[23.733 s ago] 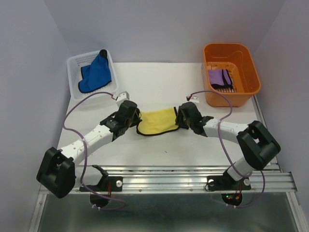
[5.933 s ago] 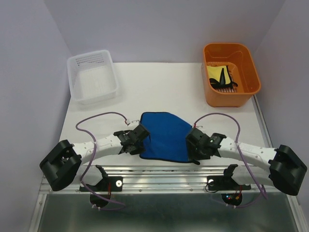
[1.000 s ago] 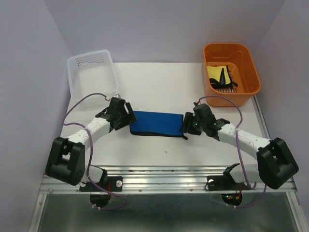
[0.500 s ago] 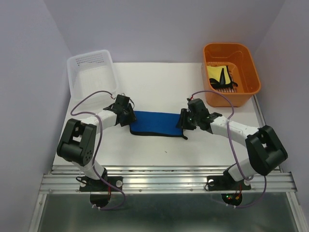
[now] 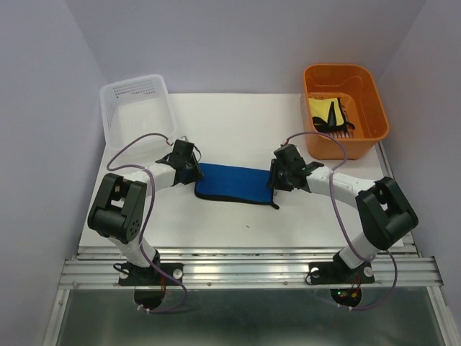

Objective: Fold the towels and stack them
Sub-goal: Fold the towel

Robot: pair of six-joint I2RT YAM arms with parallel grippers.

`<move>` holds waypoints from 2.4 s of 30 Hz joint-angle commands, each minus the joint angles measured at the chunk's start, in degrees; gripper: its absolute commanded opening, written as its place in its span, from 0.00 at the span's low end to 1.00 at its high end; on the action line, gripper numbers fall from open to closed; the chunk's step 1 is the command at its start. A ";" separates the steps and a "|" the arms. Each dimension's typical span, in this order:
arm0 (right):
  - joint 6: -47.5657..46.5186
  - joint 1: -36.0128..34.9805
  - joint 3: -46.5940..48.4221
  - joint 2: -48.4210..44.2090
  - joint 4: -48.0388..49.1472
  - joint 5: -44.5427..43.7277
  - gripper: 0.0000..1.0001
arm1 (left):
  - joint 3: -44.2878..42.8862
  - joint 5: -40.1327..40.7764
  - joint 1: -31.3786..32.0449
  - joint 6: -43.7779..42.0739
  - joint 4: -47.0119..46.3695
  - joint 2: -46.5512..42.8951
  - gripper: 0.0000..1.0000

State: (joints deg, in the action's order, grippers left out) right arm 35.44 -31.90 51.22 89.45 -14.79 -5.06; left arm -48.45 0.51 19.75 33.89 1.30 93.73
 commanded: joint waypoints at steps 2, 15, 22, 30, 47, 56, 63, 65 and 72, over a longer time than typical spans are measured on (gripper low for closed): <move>1.74 -0.27 2.92 2.92 -2.70 -4.96 0.45 | 2.48 -0.25 0.03 -0.05 0.28 -0.57 0.39; 0.07 -0.18 2.48 5.74 -1.12 -1.44 0.03 | 5.29 -7.19 0.64 0.30 -3.49 -2.33 0.27; -0.99 -0.18 7.40 3.81 -10.78 -12.60 0.01 | 7.57 -7.89 2.92 1.97 -5.87 -3.64 0.22; -5.99 -0.35 7.22 -4.28 -10.97 -1.99 0.01 | 7.05 -8.60 6.70 4.16 -8.42 -3.03 0.17; -1.70 -5.62 12.76 -2.79 -1.50 17.10 0.01 | 7.66 -10.45 9.69 6.98 -12.72 -2.59 0.12; 3.84 -9.23 14.52 5.02 9.41 18.42 0.01 | 9.16 -10.80 9.78 7.51 -13.25 -2.24 0.11; 5.86 -11.69 17.86 12.49 13.29 21.14 0.01 | 10.04 -10.71 9.96 7.51 -13.43 -3.12 0.12; 6.66 -12.22 18.56 13.73 14.17 20.79 0.01 | 10.21 -10.71 10.05 7.59 -13.52 -3.29 0.12; 7.01 -12.66 20.58 16.81 13.64 17.03 0.01 | 10.13 -11.24 10.14 7.42 -13.25 -3.21 0.13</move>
State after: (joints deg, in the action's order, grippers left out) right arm 41.60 -44.10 68.05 105.78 -4.38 14.76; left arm -39.22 -10.09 29.26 41.50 -12.43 91.44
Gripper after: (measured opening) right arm 0.022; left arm 0.159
